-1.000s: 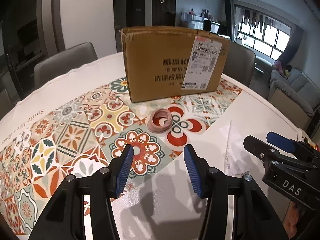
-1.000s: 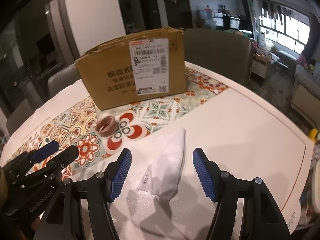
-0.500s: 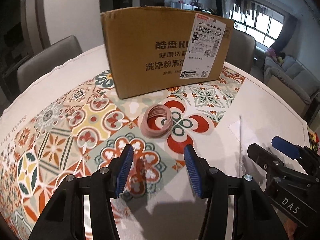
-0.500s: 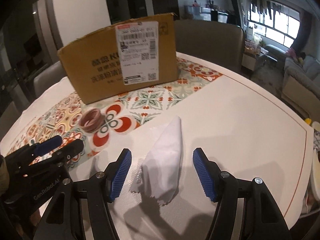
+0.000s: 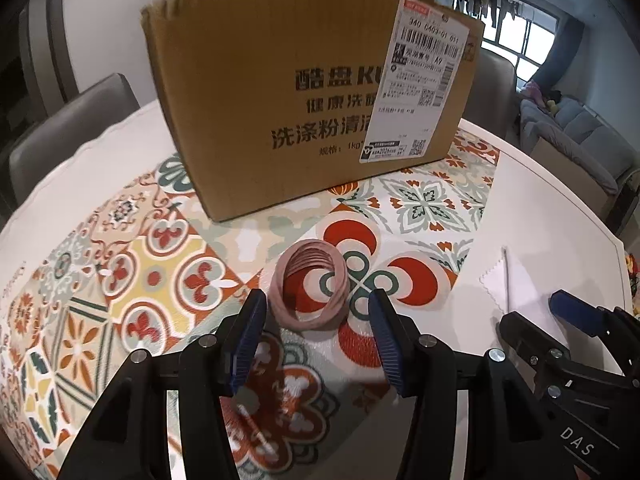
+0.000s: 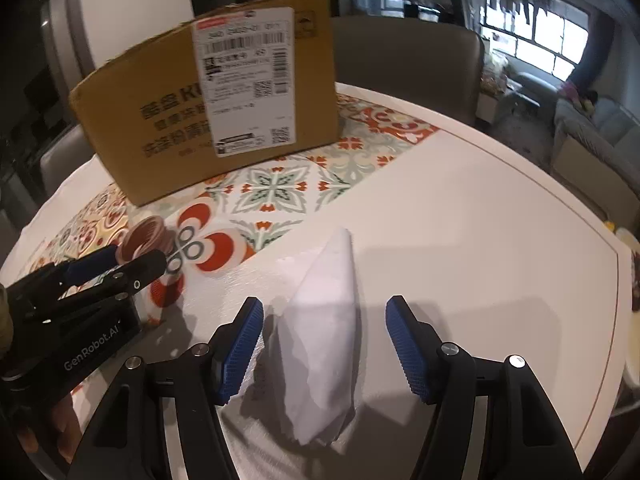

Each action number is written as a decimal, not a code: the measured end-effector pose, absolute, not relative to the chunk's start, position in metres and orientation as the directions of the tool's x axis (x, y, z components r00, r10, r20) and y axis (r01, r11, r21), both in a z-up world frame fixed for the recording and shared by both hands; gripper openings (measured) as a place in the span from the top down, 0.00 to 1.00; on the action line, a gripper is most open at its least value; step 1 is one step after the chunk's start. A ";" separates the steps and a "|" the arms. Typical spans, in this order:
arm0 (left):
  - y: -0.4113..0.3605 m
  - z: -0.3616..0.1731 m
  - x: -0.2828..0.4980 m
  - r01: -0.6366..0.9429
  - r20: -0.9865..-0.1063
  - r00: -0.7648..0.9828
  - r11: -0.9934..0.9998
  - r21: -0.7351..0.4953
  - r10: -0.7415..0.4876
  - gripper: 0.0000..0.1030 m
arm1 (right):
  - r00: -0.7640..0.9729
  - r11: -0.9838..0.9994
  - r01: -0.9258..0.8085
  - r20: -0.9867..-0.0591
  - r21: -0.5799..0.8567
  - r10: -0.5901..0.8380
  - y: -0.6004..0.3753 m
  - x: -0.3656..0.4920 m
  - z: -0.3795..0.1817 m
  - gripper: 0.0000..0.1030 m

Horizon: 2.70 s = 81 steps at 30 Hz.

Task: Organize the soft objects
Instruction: 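Grasp the pink hair tie with the left gripper while the right grasps the white cloth, then lift and carry the hair tie and white cloth over the cardboard box with both tools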

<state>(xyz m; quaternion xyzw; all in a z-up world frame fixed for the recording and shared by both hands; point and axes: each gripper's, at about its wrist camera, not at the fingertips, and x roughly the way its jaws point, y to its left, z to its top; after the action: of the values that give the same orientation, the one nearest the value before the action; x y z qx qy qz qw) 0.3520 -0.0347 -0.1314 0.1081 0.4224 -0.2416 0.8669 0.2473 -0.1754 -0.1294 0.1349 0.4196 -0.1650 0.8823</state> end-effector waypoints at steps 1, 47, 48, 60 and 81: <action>-0.036 -0.133 0.354 0.509 -0.788 0.521 0.860 -0.021 -0.327 0.49 | 0.586 0.906 0.412 -0.790 0.098 -0.181 -0.176 0.249 -0.131 0.37; -0.024 -0.067 0.262 0.367 -0.712 0.629 0.927 -0.083 -0.313 0.91 | 0.737 0.965 0.137 -0.674 0.225 0.053 -0.187 0.216 -0.081 0.90; -0.024 -0.065 0.260 0.363 -0.709 0.631 0.928 -0.087 -0.313 0.91 | 0.742 0.966 0.131 -0.668 0.224 0.054 -0.186 0.214 -0.078 0.90; -0.026 -0.026 0.235 0.335 -0.652 0.695 0.939 -0.079 -0.303 0.91 | 0.812 0.978 0.050 -0.578 0.204 0.079 -0.187 0.195 -0.037 0.90; -0.047 0.046 0.242 0.357 -0.507 0.796 0.933 -0.049 -0.331 0.91 | 0.892 0.975 -0.020 -0.437 0.223 0.118 -0.212 0.206 0.022 0.90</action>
<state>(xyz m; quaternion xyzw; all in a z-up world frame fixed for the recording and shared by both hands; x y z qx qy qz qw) 0.2422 -0.0466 0.0461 0.0243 0.2627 -0.1817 0.9473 0.2056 -0.2119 0.0216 0.1070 0.2300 0.0358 0.9666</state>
